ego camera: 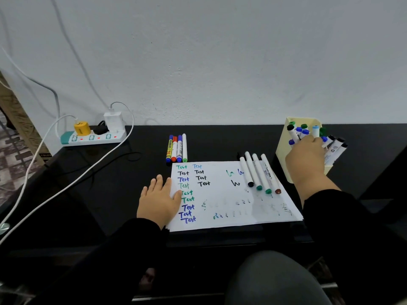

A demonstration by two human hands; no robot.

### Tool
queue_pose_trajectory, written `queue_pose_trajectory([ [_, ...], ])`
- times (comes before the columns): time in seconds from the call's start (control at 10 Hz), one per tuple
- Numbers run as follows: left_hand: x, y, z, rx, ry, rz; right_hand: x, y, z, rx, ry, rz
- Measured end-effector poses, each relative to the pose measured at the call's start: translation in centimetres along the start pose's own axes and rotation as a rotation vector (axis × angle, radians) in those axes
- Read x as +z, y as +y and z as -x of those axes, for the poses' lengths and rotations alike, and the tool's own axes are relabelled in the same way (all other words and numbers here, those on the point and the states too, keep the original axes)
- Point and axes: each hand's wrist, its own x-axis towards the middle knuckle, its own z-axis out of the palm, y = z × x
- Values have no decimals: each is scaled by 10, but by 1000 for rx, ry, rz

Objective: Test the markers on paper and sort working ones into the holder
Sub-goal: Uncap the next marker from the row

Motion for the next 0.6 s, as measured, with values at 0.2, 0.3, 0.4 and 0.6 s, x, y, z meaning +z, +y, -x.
queue_pose_trajectory([
  [0.2, 0, 0, 0, -5, -7, -6, 1, 6, -1, 70, -118, 68],
  [0.3, -1, 0, 0, -6, -7, -5, 2, 6, 0, 56, -91, 14],
  [0.4, -1, 0, 1, -3, -10, 3, 6, 6, 1, 35, -33, 13],
  [0.6, 0, 0, 0, -6, -17, 8, 0, -5, 11, -12, 9, 78],
])
